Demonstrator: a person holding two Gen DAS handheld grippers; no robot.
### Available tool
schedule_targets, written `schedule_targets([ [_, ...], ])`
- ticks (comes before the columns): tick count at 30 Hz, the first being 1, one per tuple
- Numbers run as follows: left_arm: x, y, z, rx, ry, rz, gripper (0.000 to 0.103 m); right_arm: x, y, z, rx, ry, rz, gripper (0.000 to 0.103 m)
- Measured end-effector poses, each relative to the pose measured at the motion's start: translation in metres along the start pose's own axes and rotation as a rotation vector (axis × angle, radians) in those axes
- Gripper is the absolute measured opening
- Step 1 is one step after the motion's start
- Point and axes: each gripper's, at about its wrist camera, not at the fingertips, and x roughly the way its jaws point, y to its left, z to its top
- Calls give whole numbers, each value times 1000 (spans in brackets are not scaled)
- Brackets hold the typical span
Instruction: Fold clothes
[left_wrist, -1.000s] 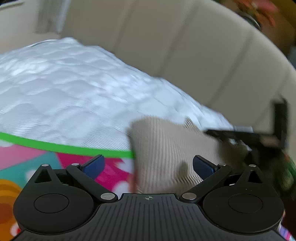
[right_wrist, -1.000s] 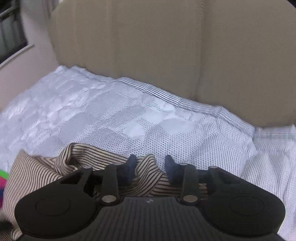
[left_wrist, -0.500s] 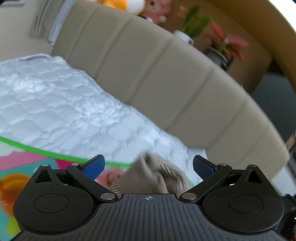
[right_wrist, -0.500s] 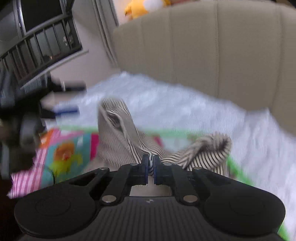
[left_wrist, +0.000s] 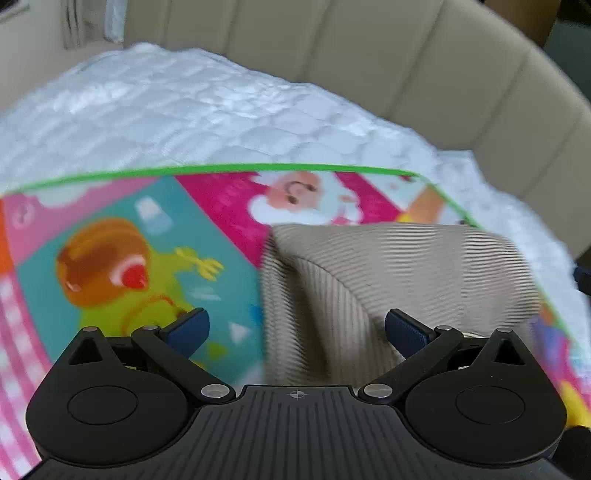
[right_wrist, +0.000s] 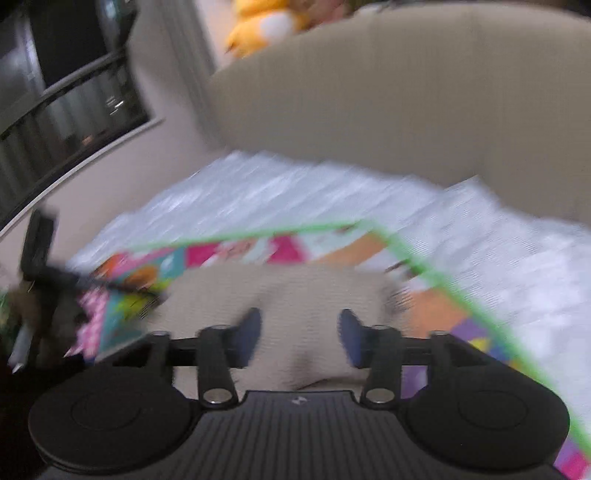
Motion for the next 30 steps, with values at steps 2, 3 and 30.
schedule_targets([
  [2, -5, 2, -6, -30, 2, -83, 103, -6, -16, 4, 41, -18, -48, 55],
  [3, -1, 2, -6, -50, 7, -110, 103, -3, -22, 3, 71, -10, -56, 56],
  [30, 1, -19, -61, -29, 74, -25, 50, 42, 14, -50, 111, 245, -13, 26],
])
